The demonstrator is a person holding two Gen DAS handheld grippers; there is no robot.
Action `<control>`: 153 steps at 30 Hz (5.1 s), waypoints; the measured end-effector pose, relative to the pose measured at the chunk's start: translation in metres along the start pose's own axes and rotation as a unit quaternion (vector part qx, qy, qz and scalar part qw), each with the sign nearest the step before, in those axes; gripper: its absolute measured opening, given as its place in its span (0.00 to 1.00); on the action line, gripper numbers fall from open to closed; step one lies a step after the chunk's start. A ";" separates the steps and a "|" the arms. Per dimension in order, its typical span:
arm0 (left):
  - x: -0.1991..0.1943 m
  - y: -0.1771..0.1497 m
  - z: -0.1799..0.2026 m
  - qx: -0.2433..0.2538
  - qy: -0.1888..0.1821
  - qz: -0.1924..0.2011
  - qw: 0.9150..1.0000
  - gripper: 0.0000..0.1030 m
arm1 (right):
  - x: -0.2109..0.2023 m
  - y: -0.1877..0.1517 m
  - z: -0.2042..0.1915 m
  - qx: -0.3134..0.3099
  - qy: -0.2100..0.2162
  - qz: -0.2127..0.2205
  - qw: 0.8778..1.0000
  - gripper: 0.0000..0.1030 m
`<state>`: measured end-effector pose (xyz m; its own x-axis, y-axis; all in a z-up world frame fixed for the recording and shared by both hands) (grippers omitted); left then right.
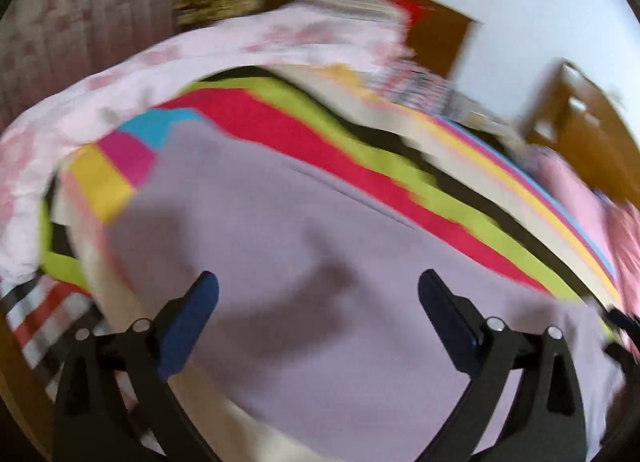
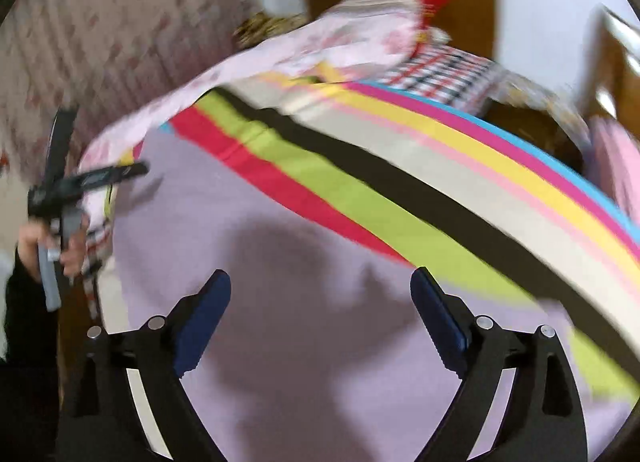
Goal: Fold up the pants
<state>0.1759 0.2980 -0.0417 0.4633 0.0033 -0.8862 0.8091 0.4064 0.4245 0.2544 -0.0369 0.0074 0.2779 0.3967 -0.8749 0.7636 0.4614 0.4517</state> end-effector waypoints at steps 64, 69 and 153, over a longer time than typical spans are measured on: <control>0.046 0.004 -0.190 -0.261 -0.215 0.010 0.941 0.68 | -0.028 -0.209 0.017 0.089 -0.154 0.011 0.984 0.95; 0.048 -0.002 -0.174 -0.228 -0.198 0.003 0.953 0.66 | -0.028 -0.209 0.018 0.090 -0.153 0.013 0.984 0.96; -0.016 -0.136 0.105 0.242 0.033 0.115 0.963 0.87 | -0.048 -0.128 -0.011 0.176 0.098 0.068 0.977 0.58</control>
<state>0.0965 0.1471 -0.0652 0.6391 0.1060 -0.7618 0.7691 -0.0855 0.6334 0.1369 -0.1061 -0.0068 0.2996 0.5953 -0.7456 0.8901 0.1070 0.4431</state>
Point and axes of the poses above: each gripper's, at about its wrist camera, not at the fingertips, and x roughly the way its jaws point, z to its right, y to its top, the point moved 6 cm from there along x, roughly the way its jaws point, and after that the axes turned 13 degrees about -z, right-handed, at the moved point
